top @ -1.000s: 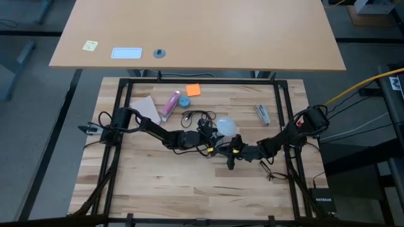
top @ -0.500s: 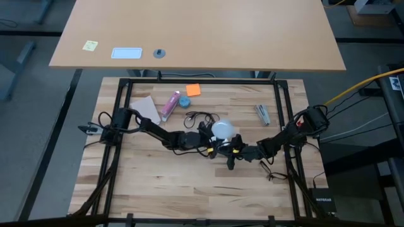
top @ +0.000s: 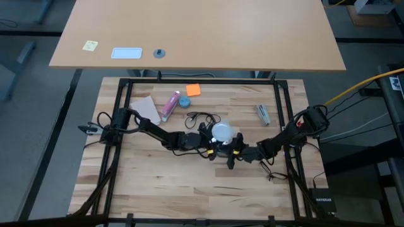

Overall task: Screw lightbulb
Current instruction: Remove the lightbulb from the lamp

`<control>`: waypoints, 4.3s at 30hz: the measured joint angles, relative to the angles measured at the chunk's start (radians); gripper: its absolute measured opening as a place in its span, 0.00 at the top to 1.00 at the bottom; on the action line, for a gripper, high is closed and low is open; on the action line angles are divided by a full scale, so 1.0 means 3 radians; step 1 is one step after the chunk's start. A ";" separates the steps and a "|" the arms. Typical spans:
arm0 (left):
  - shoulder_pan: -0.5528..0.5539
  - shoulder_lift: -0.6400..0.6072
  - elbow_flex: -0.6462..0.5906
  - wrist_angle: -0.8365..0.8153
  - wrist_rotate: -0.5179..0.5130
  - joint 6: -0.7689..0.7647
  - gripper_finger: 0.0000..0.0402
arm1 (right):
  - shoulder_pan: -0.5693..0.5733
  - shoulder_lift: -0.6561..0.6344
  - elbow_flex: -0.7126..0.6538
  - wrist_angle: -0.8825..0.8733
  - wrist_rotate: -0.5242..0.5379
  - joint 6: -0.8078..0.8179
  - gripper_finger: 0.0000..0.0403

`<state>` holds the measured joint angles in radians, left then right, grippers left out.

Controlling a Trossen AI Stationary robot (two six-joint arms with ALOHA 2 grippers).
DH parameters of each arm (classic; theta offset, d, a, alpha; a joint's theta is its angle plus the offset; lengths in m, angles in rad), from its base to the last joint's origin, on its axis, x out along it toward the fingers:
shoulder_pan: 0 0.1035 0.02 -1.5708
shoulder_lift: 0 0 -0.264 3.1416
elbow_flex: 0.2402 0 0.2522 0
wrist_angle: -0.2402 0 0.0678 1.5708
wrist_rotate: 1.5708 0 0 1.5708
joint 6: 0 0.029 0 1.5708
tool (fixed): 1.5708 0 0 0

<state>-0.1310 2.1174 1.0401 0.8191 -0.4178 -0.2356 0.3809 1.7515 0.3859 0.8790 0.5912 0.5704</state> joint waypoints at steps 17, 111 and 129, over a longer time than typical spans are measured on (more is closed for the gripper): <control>0.0049 -0.0003 -0.0001 -0.0058 0.0014 0.0081 0.62 | -0.0009 -0.0279 -0.0006 -0.0598 -0.0413 -0.0002 0.85; -0.0097 -0.0013 -0.0004 0.0025 0.0100 0.0096 0.62 | -0.0098 -0.0591 0.0535 -0.2686 0.0513 0.0317 0.85; -0.0110 -0.0009 -0.0005 -0.0006 0.0115 0.0114 0.62 | -0.0187 -0.0346 0.0534 -0.2442 0.0499 -0.0548 0.85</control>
<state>-0.1638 2.1145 1.0386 0.8174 -0.3834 -0.2012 0.3248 1.6477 0.5461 0.1464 0.7410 0.4061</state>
